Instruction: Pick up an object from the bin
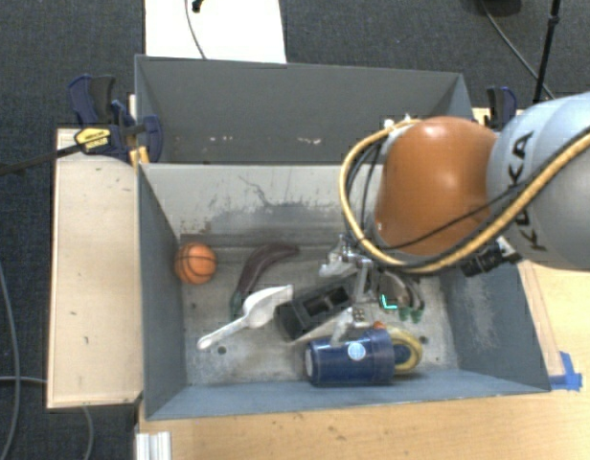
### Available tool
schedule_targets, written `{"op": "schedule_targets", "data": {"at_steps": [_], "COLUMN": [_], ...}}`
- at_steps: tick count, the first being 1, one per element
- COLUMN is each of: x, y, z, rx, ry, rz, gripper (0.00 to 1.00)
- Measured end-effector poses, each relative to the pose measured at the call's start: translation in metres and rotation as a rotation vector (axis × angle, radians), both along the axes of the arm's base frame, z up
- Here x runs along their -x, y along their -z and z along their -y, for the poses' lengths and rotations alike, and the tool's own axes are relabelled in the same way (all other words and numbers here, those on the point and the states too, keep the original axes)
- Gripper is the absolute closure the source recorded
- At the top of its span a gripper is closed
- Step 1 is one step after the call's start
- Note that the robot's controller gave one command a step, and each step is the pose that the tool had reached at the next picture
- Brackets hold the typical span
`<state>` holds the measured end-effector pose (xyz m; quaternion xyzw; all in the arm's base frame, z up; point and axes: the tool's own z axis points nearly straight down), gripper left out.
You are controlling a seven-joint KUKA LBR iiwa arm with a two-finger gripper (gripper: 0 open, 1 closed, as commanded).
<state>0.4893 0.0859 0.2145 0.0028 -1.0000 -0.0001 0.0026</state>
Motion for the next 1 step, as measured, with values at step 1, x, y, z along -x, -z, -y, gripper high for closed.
{"op": "schedule_targets", "data": {"at_steps": [1], "x": [-0.0017], "y": [-0.0034], "z": [0.0004], "rx": [-0.001], "ry": [0.003], "rz": [0.008], "gripper": [0.0]}}
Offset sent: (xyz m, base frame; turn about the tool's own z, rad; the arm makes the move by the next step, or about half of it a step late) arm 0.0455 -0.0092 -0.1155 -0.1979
